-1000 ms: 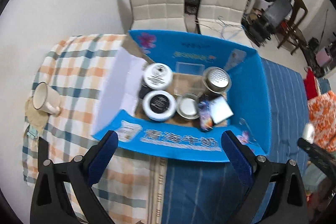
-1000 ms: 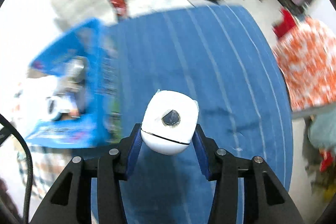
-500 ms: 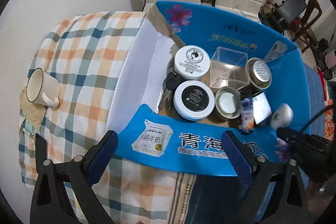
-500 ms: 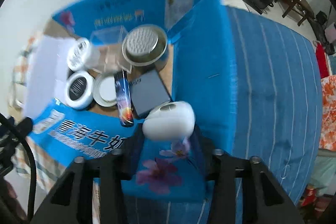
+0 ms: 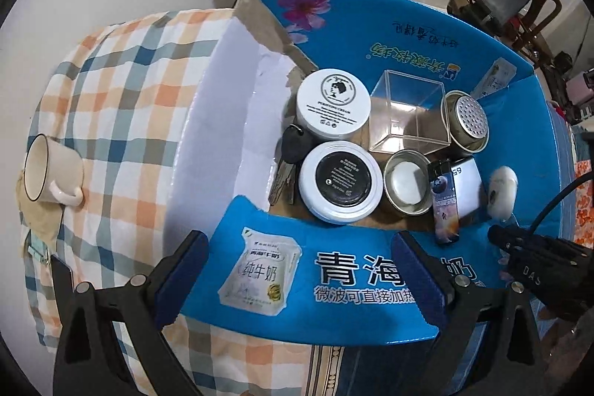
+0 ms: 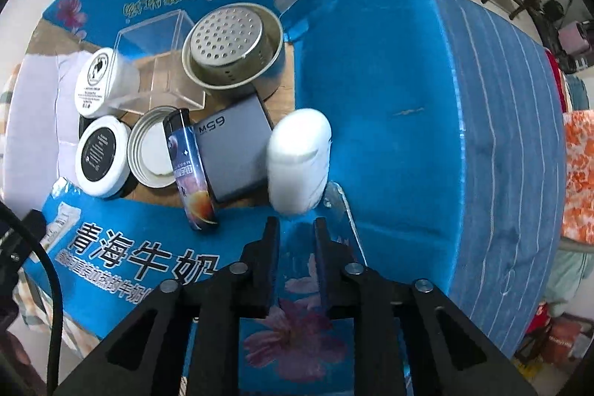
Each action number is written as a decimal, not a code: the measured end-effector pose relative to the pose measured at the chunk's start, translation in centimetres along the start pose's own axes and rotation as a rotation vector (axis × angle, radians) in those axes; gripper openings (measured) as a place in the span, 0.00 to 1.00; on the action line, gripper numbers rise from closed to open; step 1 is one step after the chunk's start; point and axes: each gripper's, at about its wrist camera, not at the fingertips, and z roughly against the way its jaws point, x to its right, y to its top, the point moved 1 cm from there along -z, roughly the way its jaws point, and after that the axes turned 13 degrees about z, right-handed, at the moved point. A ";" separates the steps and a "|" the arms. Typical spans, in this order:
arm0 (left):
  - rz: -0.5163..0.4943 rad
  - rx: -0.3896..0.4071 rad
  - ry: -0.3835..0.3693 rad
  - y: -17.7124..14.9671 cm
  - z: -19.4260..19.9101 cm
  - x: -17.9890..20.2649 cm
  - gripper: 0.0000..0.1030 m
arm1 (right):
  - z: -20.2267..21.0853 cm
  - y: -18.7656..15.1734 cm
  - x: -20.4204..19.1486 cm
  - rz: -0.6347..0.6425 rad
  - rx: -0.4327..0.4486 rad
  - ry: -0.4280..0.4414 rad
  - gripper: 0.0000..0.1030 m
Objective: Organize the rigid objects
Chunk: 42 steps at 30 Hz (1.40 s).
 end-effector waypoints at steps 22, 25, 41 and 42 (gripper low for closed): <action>-0.057 0.096 -0.025 -1.2 7.9 2.3 0.98 | 9.2 -2.0 -1.1 -0.019 0.163 0.005 0.84; -0.067 0.142 -0.043 -1.9 11.6 2.5 0.98 | 13.5 -3.8 -0.8 -0.009 0.233 0.019 0.89; -0.038 0.259 -0.101 -5.8 23.9 1.7 0.98 | 29.8 -12.0 0.0 0.004 0.467 0.029 0.94; -0.040 0.268 -0.096 -5.9 24.3 1.7 0.98 | 30.4 -12.4 -0.1 0.009 0.477 0.026 0.95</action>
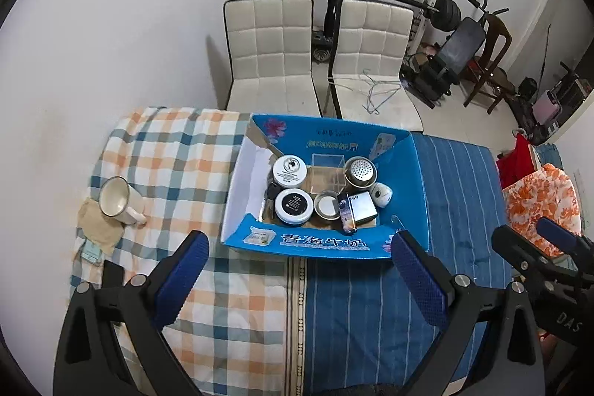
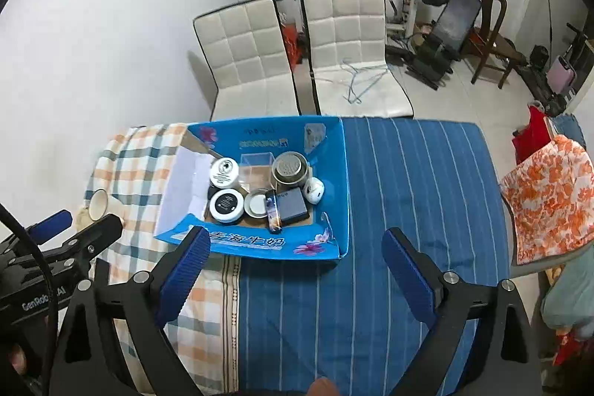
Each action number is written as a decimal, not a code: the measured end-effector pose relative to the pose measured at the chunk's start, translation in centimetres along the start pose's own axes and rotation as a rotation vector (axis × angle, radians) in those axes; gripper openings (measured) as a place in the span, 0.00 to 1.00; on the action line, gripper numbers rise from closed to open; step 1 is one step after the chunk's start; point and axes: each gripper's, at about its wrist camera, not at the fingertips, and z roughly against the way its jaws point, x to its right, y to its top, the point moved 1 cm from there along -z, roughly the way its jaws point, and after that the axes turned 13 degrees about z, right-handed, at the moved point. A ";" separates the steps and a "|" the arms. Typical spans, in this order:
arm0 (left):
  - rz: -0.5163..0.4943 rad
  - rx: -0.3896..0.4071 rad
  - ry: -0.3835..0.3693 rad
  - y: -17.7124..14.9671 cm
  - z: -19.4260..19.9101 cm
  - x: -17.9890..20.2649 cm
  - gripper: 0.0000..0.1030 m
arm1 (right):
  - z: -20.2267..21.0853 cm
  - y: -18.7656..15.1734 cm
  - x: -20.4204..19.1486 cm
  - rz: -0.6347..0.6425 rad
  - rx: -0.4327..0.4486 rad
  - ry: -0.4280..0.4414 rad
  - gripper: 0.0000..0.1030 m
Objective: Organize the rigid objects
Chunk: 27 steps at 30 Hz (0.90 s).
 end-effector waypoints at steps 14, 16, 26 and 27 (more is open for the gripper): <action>-0.012 0.042 0.006 -0.8 2.0 0.3 0.98 | 3.2 -0.4 -0.1 0.003 0.038 -0.040 0.96; -0.021 0.050 0.009 -0.8 2.2 0.5 0.98 | 3.3 -0.6 0.0 0.001 0.035 -0.047 0.96; -0.034 0.054 0.014 -0.9 2.4 0.8 0.98 | 3.2 -1.1 0.2 -0.003 0.024 -0.076 0.96; -0.032 0.053 0.012 -0.8 2.4 0.8 0.98 | 3.2 -1.1 0.2 -0.002 0.023 -0.078 0.96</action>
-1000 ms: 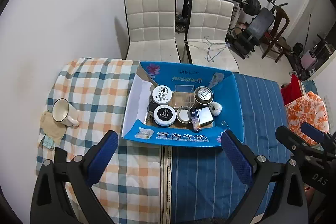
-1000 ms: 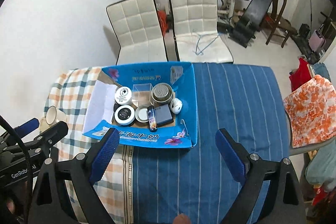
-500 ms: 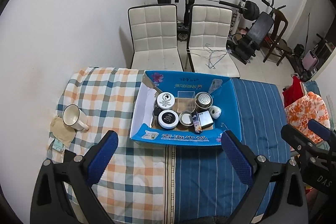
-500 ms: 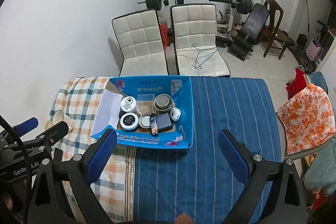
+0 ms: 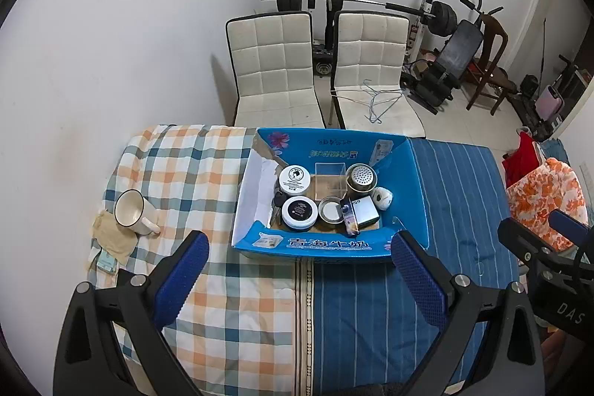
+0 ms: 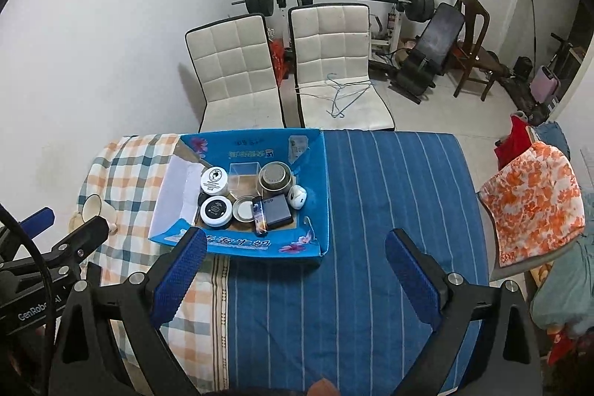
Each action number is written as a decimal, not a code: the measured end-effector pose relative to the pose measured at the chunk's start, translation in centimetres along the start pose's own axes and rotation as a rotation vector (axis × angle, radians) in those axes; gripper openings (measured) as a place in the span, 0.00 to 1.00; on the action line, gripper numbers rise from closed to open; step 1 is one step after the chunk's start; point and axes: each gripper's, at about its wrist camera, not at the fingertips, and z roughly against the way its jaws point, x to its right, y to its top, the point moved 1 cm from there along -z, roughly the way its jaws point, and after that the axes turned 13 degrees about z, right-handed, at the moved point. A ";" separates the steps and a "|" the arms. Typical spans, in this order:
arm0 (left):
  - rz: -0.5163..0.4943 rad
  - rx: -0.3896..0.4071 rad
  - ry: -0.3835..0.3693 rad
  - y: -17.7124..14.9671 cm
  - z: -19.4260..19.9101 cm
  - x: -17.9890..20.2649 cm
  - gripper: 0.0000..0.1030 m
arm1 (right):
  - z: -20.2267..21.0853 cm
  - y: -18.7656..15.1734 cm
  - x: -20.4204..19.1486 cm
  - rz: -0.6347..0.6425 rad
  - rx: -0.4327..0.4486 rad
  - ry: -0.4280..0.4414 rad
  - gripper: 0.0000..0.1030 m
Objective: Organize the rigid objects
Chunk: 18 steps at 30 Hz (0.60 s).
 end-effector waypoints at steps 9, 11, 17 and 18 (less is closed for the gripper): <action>0.001 0.008 0.000 0.3 -0.2 -0.7 0.98 | 0.7 0.0 -0.1 0.004 0.013 -0.019 0.96; 0.000 0.006 0.001 0.3 -0.3 -0.7 0.98 | 0.6 0.0 -0.1 0.007 0.012 -0.018 0.96; 0.002 0.002 0.007 0.3 -0.3 -1.0 0.98 | 0.3 -0.1 -0.3 0.010 -0.002 -0.020 0.96; 0.002 0.001 0.007 0.4 -0.3 -1.0 0.98 | 0.3 -0.1 -0.3 0.011 -0.004 -0.023 0.96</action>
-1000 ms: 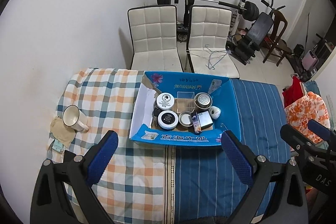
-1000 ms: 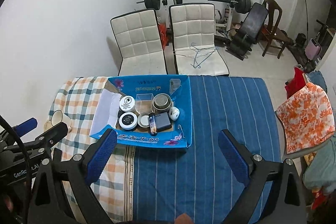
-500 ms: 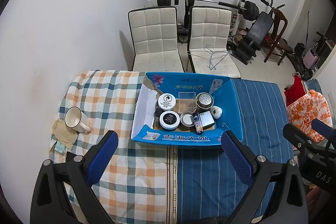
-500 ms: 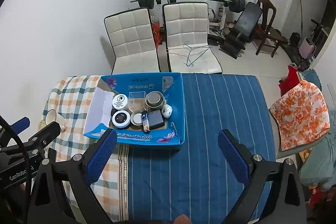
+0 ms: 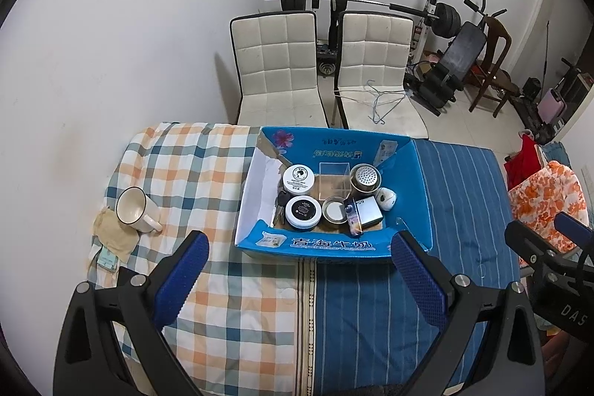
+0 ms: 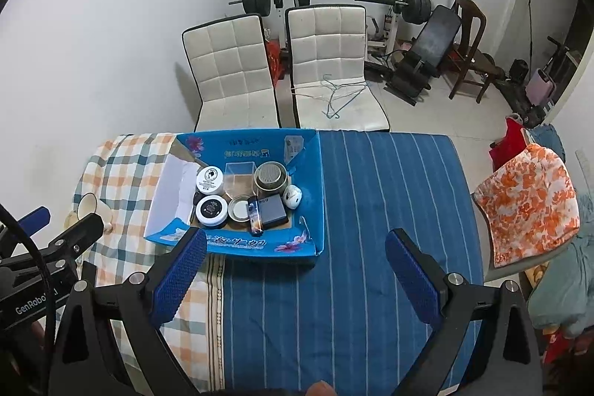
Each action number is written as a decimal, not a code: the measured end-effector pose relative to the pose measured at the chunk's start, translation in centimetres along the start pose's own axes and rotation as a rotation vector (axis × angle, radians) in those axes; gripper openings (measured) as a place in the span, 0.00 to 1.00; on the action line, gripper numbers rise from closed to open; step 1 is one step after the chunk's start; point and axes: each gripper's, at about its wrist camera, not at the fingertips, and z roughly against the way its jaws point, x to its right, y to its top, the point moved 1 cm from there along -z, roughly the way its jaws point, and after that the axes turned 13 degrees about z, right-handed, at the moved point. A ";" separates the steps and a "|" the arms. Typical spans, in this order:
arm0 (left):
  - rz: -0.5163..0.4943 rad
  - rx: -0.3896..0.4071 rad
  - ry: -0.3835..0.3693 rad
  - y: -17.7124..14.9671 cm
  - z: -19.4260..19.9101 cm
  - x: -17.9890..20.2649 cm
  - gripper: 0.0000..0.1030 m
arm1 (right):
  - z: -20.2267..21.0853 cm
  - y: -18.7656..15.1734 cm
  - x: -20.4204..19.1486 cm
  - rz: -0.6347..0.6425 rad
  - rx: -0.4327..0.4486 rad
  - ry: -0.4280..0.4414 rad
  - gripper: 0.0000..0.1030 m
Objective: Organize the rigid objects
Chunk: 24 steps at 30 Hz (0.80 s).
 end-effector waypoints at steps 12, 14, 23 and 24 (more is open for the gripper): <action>0.000 0.004 0.003 -0.1 -0.2 -0.1 0.98 | 0.2 0.1 0.2 0.004 0.012 -0.018 0.96; 0.001 0.002 0.002 -0.1 -0.3 -0.1 0.98 | 0.1 0.1 0.3 0.002 0.007 -0.014 0.96; -0.001 0.009 0.002 -0.1 -0.3 -0.2 0.98 | 0.2 0.1 0.4 0.007 0.007 -0.014 0.96; -0.002 0.014 0.002 0.0 -0.3 -0.2 0.98 | 0.2 0.1 0.4 0.008 0.009 -0.016 0.96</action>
